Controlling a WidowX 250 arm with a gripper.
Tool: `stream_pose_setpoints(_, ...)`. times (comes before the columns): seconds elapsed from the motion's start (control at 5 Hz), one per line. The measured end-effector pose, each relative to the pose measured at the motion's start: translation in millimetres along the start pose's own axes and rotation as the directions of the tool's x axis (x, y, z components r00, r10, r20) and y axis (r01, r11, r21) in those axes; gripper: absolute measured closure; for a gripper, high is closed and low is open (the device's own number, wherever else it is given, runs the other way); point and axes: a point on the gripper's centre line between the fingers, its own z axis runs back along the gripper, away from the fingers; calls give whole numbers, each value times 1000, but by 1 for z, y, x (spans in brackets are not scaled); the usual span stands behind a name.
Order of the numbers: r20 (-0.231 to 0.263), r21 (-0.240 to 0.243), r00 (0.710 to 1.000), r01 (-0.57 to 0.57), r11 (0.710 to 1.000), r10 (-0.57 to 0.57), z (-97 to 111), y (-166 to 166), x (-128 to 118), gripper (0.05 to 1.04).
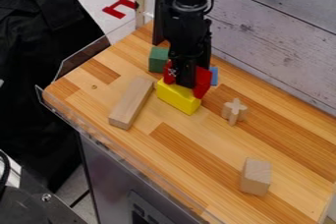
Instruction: Put the red arch on the yellow block
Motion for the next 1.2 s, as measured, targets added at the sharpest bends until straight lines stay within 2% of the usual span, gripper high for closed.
stream_pose_setpoints(1.2,-13,3,1000,4,1000,-4,0,8,5,512)
